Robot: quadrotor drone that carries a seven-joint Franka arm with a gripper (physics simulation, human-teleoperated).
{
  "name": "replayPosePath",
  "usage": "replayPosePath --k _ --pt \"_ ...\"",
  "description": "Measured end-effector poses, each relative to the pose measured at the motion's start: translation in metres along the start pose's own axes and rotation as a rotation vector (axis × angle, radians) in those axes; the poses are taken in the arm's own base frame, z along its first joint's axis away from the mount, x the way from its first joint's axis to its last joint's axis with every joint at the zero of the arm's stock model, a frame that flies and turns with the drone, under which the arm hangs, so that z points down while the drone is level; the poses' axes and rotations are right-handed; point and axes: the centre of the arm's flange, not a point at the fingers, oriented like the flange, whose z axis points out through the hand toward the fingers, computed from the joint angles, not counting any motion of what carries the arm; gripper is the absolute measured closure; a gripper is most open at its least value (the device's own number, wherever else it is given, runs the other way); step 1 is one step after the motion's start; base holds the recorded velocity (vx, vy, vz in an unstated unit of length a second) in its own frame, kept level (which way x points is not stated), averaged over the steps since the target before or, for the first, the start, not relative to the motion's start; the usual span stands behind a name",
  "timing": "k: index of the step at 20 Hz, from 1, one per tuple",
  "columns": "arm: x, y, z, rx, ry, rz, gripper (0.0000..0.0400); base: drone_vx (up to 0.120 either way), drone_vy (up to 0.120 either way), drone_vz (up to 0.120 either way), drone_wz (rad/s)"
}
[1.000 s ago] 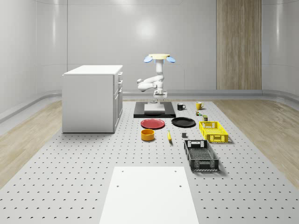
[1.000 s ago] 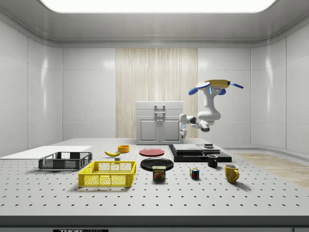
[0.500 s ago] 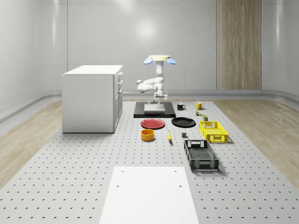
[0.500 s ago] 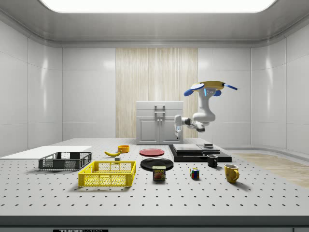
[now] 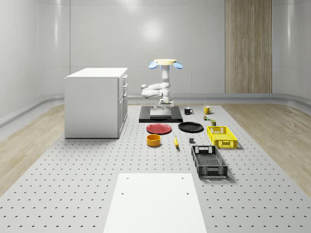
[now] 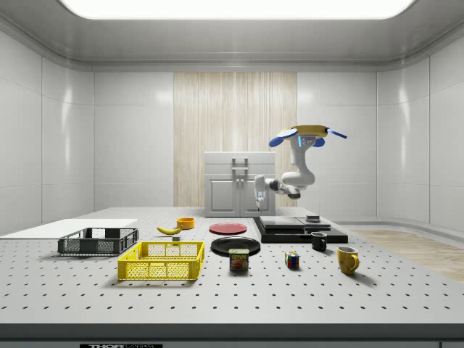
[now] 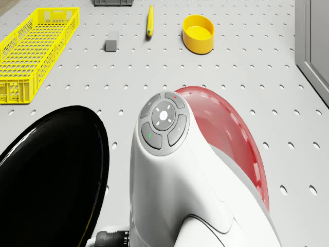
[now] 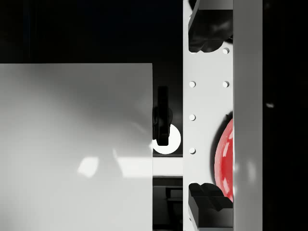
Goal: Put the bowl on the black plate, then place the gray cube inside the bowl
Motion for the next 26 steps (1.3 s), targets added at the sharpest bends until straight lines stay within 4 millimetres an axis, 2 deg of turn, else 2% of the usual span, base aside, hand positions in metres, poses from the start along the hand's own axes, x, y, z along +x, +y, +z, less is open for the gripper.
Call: replayPosePath --k 3,26 --pt "0.0 0.0 0.0 0.0 0.0 0.0 0.0 0.12 0.0 -0.093 0.0" --pt "0.0 0.0 0.0 0.0 0.0 0.0 0.0 0.12 0.0 -0.002 0.0"
